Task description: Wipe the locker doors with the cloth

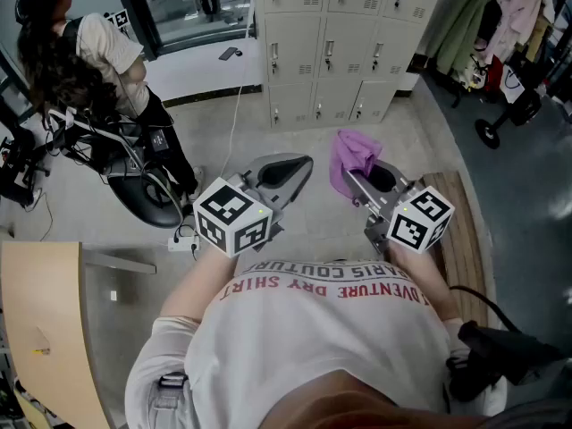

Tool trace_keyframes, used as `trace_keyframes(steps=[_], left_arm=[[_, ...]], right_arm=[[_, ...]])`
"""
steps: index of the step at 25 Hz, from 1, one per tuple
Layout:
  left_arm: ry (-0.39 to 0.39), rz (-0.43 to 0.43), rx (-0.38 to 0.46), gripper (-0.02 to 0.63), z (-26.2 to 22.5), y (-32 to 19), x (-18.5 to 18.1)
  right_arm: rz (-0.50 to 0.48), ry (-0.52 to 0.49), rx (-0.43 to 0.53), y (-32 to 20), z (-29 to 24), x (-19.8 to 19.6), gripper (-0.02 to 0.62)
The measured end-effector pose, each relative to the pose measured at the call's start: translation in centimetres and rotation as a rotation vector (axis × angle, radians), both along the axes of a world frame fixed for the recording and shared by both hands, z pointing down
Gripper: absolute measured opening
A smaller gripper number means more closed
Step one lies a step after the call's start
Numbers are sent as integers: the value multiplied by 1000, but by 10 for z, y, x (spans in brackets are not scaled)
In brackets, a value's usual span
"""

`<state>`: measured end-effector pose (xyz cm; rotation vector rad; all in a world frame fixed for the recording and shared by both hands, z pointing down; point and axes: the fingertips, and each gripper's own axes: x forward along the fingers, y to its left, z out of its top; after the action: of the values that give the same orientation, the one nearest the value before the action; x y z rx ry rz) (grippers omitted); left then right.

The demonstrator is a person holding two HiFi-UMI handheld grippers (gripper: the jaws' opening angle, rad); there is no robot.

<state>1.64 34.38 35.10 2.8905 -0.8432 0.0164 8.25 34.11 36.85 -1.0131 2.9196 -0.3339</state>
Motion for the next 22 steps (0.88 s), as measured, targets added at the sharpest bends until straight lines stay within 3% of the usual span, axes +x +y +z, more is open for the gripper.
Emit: trace_keyframes(steps=[22], left_arm=[[-1, 5, -19, 2, -14, -13, -17]], right_arm=[[-48, 37, -17, -12, -9, -30, 74]])
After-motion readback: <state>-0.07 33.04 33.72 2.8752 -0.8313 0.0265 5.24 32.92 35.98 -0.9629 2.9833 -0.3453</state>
